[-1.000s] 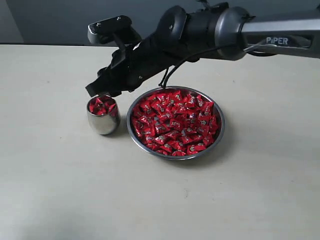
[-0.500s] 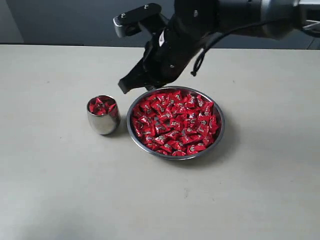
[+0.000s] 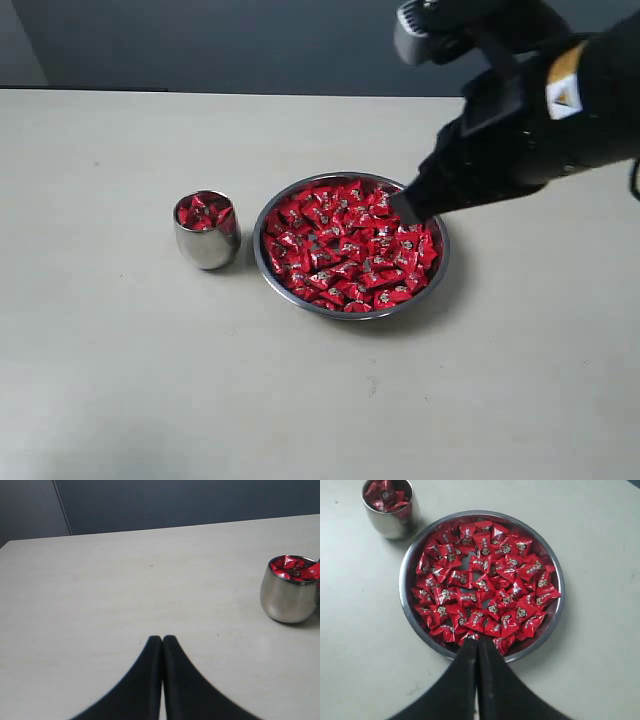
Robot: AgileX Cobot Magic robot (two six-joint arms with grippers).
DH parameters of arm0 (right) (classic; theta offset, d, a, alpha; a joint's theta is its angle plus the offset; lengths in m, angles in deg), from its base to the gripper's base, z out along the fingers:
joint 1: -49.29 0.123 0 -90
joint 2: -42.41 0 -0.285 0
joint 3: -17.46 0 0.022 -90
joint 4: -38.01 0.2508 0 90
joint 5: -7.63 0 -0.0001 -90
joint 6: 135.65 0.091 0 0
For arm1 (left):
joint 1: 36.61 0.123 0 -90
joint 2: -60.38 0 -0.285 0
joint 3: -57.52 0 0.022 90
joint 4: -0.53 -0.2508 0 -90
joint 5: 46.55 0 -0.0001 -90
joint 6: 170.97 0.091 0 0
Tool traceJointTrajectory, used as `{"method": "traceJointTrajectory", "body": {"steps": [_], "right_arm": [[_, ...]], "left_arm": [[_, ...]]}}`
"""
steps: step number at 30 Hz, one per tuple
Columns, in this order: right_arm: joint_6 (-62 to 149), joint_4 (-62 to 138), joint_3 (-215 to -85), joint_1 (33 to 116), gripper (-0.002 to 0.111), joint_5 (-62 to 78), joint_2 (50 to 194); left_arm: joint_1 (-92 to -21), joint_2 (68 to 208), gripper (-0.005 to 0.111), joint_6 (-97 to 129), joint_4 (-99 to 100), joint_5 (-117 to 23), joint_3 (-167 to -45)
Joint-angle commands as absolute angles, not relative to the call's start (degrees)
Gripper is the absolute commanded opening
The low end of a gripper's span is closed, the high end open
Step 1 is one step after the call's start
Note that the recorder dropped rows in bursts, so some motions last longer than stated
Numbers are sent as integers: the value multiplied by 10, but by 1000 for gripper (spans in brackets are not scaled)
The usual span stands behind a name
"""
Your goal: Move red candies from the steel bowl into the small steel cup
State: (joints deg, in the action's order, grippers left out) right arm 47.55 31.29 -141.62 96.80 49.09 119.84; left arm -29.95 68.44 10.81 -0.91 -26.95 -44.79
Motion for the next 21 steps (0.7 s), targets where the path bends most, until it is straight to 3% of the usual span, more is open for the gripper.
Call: {"method": "traceJointTrajectory", "body": {"steps": [1,13,21], "right_arm": [[478,306,-1354,966,-1,493,1088],[478,336,-1282,968,-1,490,848],[486,348,-1248,968,-1,448,780]], "left_arm": [[-304,682,0,107,-10,-273,-453],[-304,682,0,107,-10,-273,-453],[-304,682,0,107,-10,-273,-453]]}}
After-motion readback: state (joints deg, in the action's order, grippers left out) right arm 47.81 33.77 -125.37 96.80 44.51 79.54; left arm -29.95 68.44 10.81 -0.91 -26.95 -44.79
